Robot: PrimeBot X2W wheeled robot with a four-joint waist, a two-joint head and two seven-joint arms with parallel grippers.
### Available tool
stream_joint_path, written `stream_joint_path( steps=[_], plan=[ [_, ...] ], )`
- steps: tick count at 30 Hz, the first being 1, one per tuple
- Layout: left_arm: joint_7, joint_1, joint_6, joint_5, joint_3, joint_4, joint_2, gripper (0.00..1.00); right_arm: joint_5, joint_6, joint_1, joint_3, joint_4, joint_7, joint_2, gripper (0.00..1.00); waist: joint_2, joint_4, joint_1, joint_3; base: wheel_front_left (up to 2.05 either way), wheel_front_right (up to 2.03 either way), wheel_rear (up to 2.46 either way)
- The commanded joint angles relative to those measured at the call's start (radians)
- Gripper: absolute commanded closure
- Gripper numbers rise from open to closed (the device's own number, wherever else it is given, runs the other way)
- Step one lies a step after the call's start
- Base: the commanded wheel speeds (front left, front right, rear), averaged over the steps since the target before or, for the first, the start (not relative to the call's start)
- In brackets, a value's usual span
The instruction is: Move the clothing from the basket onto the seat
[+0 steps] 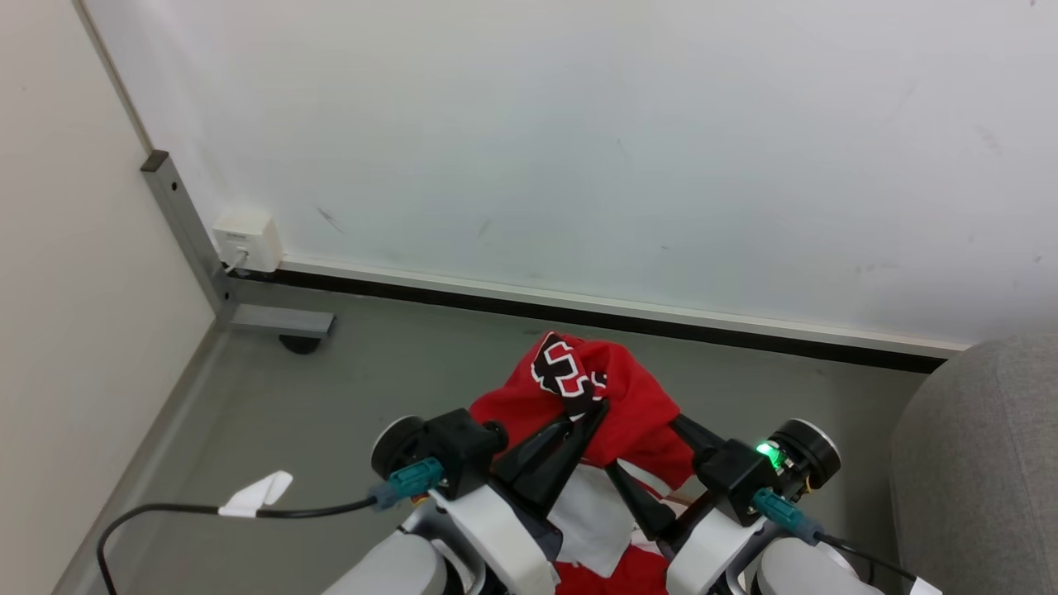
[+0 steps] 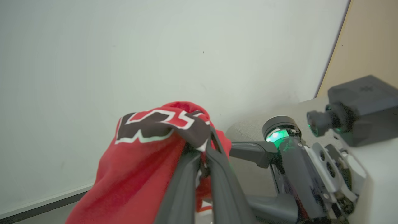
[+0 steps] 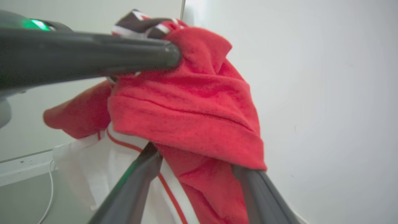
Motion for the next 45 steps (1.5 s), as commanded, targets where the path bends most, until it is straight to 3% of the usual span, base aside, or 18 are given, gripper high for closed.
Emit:
stream_joint_path(
  steps=[1,4,5,7,8,34,38,39,40,41,45],
  plan=[
    [0.005,-0.004,-0.003,-0.001,-0.001,0.003,0.000,1.00,-0.013,-0.002,-0.002,-0.011,-0.007,0.001,0.000,0.00,0.0000,0.006,0.0000,0.001,0.00,0.00,0.00],
    [0.006,-0.007,-0.006,-0.006,-0.007,0.005,0.000,1.00,-0.035,-0.002,0.014,-0.025,-0.019,0.001,0.014,0.00,0.0000,0.013,0.0000,0.003,0.00,0.00,0.00],
    [0.005,-0.009,-0.006,-0.008,-0.009,0.006,0.001,1.00,-0.038,-0.002,0.017,-0.026,-0.023,0.001,0.015,0.08,0.0000,0.015,0.0000,0.005,0.00,0.00,0.00],
    [0.005,-0.010,-0.006,-0.009,-0.011,0.007,0.002,1.00,-0.037,-0.002,0.023,-0.020,-0.025,0.001,0.018,0.96,0.0000,0.017,0.0000,0.007,0.00,0.00,0.00],
    [0.004,-0.011,-0.006,-0.009,-0.012,0.008,0.003,1.00,-0.029,-0.002,0.026,-0.013,-0.018,0.001,0.020,1.00,0.0000,0.017,0.0000,0.007,0.00,0.00,0.00],
    [-0.015,-0.023,0.023,-0.036,0.016,0.015,0.032,1.00,0.037,-0.002,0.057,-0.005,-0.070,0.001,0.019,1.00,0.0000,-0.043,0.0000,0.014,0.00,0.00,0.00],
    [-0.019,-0.018,0.026,-0.039,0.017,0.008,0.036,0.80,0.035,-0.002,0.062,-0.015,-0.081,0.001,0.023,1.00,0.0000,-0.063,0.0000,0.019,0.00,0.00,0.00],
    [-0.020,-0.017,0.027,-0.040,0.018,0.005,0.037,0.70,0.035,-0.002,0.062,-0.016,-0.082,0.001,0.024,1.00,0.0000,-0.069,0.0000,0.020,0.00,0.00,0.00],
    [-0.020,-0.017,0.031,-0.041,0.018,0.004,0.038,0.53,0.035,-0.002,0.062,-0.018,-0.085,0.001,0.026,1.00,0.0000,-0.076,0.0000,0.021,0.00,0.00,0.00],
    [-0.023,-0.016,0.034,-0.045,0.024,0.001,0.037,0.00,0.034,-0.002,0.062,-0.019,-0.089,0.001,0.027,1.00,0.0000,-0.085,0.0000,0.022,0.00,0.00,0.00],
    [-0.023,-0.011,0.036,-0.048,0.025,-0.008,0.042,0.00,0.034,-0.002,0.062,-0.037,-0.101,0.001,0.031,1.00,0.0000,-0.125,0.0000,0.026,0.00,0.00,0.00]
  ],
)
